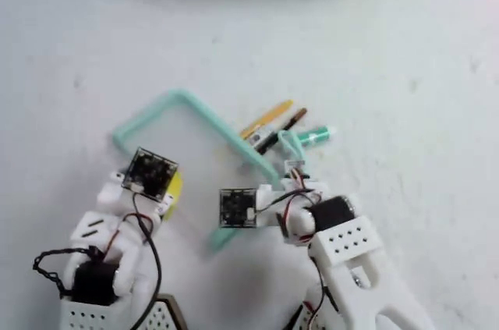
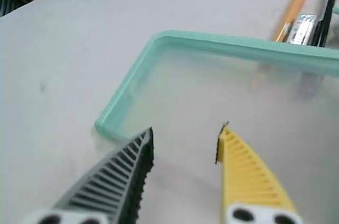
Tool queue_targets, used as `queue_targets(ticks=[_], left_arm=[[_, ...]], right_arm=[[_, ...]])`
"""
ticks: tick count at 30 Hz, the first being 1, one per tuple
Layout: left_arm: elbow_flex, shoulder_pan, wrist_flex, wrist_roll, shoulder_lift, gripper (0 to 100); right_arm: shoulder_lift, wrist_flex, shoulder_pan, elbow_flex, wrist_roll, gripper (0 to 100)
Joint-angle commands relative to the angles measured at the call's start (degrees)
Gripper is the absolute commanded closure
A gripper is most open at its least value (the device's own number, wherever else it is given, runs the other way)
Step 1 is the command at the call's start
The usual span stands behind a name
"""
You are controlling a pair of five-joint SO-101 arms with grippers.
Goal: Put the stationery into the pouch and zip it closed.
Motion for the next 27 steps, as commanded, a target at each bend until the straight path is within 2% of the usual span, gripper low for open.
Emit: queue_targets(ticks=[1, 11, 19, 27], left_arm=[[-0.35, -0.92, -1.49, 0.7, -0.4, 79], [-0.26, -0.92, -1.49, 0.7, -0.4, 79], [-0.26, -0.92, -1.49, 0.7, -0.4, 79], [0.35, -0.92, -2.29, 0.79, -0.4, 79]], right_arm=[[1.63, -1.45, 0.84, -0.44, 0.97, 76.5], [13.49, -7.87, 0.75, -0.7, 0.7, 77.6], [14.99, -12.35, 0.75, -0.35, 0.44, 98.6], [14.46, -12.53, 0.92, -0.62, 0.44, 97.5]])
